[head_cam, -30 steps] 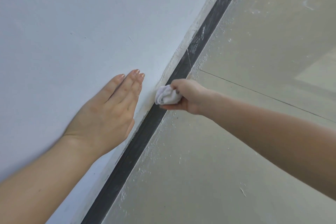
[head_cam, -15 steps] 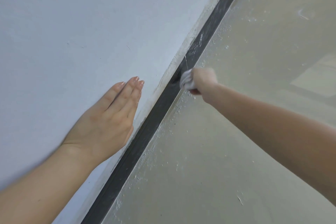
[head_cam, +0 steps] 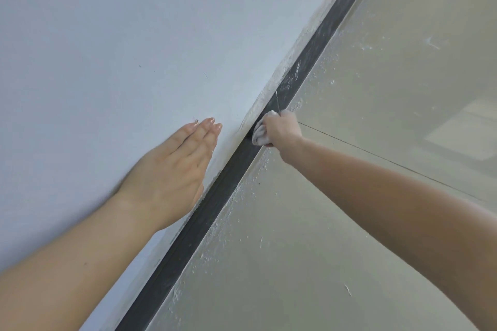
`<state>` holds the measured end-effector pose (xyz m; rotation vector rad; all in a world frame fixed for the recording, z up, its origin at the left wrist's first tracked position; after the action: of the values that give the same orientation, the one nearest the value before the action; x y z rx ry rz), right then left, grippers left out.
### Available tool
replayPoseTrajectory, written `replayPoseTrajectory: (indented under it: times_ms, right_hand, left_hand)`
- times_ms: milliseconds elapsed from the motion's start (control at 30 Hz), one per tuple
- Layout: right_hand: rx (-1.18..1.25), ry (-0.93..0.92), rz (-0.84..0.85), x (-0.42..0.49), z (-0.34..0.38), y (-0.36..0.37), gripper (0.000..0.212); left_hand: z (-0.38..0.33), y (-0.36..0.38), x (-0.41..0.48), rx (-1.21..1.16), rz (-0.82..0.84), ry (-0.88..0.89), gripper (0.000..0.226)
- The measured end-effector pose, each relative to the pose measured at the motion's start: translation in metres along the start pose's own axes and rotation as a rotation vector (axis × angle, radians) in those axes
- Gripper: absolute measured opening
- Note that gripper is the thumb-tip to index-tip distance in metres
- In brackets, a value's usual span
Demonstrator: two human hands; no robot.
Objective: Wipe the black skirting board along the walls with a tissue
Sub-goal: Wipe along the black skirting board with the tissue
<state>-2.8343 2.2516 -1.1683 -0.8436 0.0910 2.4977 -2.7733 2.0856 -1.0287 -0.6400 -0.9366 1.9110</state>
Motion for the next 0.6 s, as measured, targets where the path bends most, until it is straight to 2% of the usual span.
replayPoseTrajectory:
  times_ms: [67,167,300,367,433,600]
  right_hand:
    - [0.027,-0.114,-0.087,0.006,0.015,-0.019,0.009]
    - [-0.094,-0.179,-0.132,0.005,0.024,-0.054,0.018]
    - [-0.181,-0.190,0.003,-0.031,0.022,-0.068,0.015]
    - [-0.175,-0.205,0.003,-0.054,0.025,-0.078,0.014]
    - [-0.182,-0.209,-0.012,-0.081,0.033,-0.093,0.014]
    - [-0.253,-0.183,-0.032,-0.160,0.067,-0.133,0.025]
  left_hand:
    - [0.002,0.002,0.001,-0.102,0.044,-0.073,0.067]
    - [0.002,-0.011,-0.008,-0.132,0.052,-0.126,0.066]
    - [0.005,-0.025,-0.020,-0.034,0.112,-0.177,0.066]
    - [0.006,-0.038,-0.022,0.039,0.130,-0.175,0.070]
    - [0.007,-0.048,-0.023,0.054,0.226,-0.219,0.065]
    - [0.010,-0.098,-0.024,-0.213,0.302,-0.360,0.064]
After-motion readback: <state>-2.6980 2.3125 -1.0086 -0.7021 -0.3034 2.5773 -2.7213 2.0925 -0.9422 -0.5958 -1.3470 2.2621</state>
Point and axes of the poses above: each hand's wrist, its own x-axis towards the middle knuckle, its own y-axis out of the palm, z = x × y, the point moved 7 cm from there along x, towards the middle knuckle, and after that the axes turned 5 degrees about -z, right-handed, at the moved point
